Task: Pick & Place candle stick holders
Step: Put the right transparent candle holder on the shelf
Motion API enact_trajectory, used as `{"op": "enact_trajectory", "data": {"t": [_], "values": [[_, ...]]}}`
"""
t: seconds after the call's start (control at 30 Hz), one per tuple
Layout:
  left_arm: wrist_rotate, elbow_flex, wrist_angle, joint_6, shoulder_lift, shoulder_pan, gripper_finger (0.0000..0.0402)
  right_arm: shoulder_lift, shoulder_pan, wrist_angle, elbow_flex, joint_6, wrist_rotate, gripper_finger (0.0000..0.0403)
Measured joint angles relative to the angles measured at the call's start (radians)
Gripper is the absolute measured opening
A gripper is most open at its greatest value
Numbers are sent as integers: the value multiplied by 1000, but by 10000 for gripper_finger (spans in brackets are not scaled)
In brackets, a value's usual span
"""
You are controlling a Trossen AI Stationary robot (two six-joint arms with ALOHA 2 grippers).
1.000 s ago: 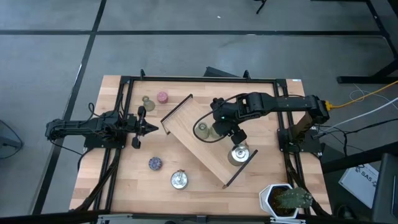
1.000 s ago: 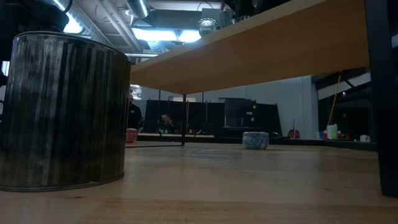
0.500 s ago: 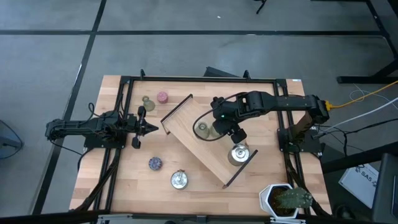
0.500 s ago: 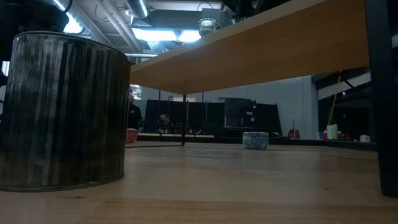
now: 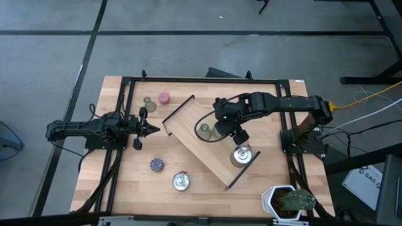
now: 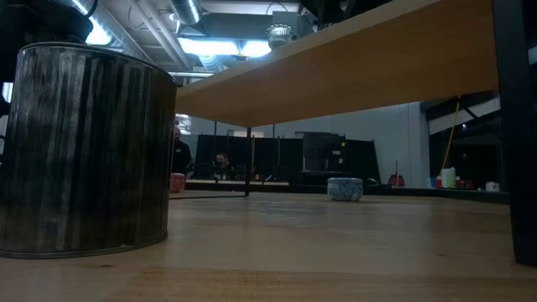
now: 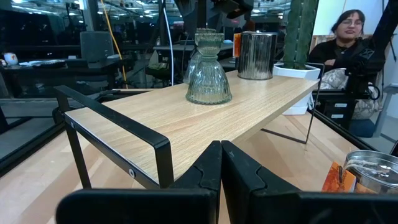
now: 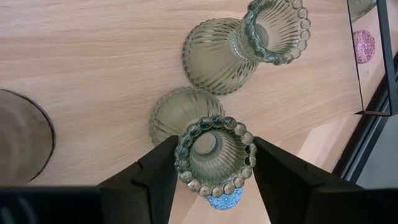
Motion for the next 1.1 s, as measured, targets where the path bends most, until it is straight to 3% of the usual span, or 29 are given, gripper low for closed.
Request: {"op": "enact_trajectory", "data": {"t": [1.1], "values": [[0, 0, 0, 0, 0, 0, 4, 6, -2, 13, 0, 30, -9, 213]]}}
